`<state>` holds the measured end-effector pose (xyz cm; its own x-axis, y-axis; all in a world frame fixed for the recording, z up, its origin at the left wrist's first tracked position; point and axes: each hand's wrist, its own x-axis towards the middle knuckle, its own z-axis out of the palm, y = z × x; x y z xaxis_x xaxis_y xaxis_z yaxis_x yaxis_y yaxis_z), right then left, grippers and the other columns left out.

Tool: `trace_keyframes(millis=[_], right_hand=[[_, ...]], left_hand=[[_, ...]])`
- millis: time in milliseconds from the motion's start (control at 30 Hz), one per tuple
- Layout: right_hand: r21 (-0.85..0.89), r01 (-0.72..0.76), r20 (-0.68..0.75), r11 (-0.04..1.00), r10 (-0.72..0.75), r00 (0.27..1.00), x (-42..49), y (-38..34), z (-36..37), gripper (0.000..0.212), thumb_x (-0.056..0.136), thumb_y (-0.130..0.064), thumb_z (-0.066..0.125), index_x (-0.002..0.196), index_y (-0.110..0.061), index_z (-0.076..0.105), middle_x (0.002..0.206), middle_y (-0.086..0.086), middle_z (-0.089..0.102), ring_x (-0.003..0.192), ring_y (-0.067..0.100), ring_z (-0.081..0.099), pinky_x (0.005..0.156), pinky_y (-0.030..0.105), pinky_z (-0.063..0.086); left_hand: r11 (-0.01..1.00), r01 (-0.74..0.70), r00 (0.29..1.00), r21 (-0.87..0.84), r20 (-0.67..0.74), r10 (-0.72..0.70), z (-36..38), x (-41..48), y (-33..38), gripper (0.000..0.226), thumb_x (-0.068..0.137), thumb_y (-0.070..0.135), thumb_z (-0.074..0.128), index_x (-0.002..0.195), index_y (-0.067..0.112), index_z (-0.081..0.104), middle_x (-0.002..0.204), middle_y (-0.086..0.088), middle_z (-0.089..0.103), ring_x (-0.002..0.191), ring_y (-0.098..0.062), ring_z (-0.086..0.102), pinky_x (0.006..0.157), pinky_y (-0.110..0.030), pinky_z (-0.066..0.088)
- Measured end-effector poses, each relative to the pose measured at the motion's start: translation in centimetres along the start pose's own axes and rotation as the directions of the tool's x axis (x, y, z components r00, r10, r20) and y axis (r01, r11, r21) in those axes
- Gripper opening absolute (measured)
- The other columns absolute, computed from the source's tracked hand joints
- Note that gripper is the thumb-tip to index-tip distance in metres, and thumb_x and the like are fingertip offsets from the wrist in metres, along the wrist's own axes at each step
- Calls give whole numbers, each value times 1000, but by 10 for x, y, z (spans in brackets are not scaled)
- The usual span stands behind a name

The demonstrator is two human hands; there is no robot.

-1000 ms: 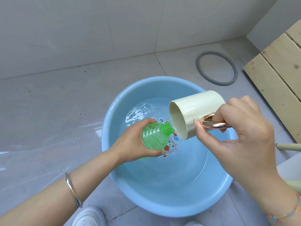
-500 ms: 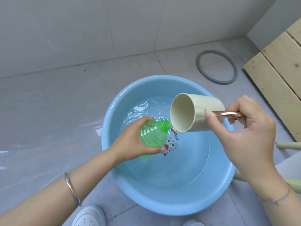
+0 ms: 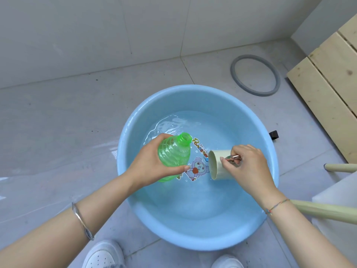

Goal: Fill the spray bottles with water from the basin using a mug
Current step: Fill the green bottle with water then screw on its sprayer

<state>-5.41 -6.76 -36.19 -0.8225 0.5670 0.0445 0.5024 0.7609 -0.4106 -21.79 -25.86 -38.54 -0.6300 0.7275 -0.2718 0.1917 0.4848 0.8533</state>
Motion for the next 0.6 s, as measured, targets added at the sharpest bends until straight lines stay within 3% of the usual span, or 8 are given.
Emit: trace_keyframes(millis=[100,233,367,500,600], right_hand=[[-23,12,29,1000,-12,1000,-1,2,7,49,73,-15,78,55,-20,33,51,-10,33,58,20,36,62,33,18],[-14,-4,45,1000,5,999,-3,2,14,52,75,-17,77,54,-21,30,50,-9,31,57,18,34,62,34,22],[126,-90,37,988,86,996,-6,2,14,53,78,-17,75,53,-22,28,51,-5,34,57,13,36,59,28,25],[446,-292,15,846,319,948,-7,6,1,51,80,-15,75,54,-16,31,51,-7,26,50,9,24,46,21,18],[649,-337,43,682,410,911,-9,4,-13,49,77,-21,78,53,-16,36,59,7,42,54,10,35,47,18,22]], left_hand=[[1000,4,1000,-12,-8,-4,0,-1,1,72,58,46,91,117,38,50,111,23,61,104,1,56,81,1,35],[1000,5,1000,-29,0,-5,0,-1,2,73,58,49,90,119,37,53,109,22,64,104,1,59,85,-12,41],[1000,3,1000,-26,5,-3,-1,-3,2,70,59,47,91,117,38,53,107,22,64,101,6,58,84,-12,43],[1000,-22,1000,-10,-5,22,-3,-3,2,67,59,46,91,113,41,51,107,25,63,102,13,54,81,-3,38],[1000,-22,1000,3,-5,22,-4,-3,1,70,60,48,90,117,38,53,109,23,62,104,6,56,86,-14,42]])
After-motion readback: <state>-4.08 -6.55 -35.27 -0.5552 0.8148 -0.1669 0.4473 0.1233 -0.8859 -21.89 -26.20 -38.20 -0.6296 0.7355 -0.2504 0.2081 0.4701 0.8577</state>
